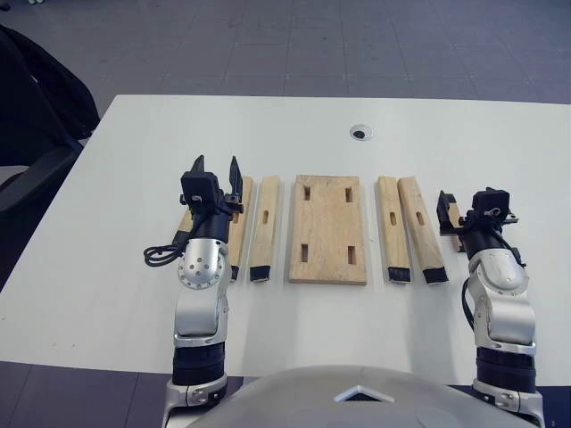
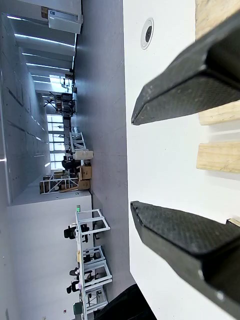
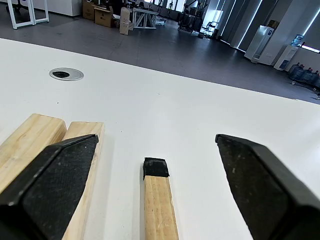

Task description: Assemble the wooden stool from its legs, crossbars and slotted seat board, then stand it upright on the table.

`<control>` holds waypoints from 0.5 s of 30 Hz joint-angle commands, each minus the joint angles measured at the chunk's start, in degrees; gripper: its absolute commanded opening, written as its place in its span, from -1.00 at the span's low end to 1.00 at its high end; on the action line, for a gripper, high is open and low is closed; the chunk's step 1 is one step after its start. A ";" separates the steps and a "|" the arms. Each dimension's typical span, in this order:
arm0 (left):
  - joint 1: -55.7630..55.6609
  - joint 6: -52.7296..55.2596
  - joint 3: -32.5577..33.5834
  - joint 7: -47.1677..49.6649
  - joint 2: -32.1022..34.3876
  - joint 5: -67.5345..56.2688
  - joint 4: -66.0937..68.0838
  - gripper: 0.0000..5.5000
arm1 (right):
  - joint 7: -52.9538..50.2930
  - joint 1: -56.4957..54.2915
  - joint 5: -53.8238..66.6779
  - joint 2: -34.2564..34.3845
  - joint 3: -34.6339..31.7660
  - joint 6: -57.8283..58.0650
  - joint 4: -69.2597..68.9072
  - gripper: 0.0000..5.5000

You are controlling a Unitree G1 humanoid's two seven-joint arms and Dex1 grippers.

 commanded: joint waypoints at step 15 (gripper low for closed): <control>-1.54 -2.44 2.85 -0.76 3.13 0.35 2.21 0.03 | -1.76 -1.79 0.51 0.32 -0.82 -0.11 2.87 0.58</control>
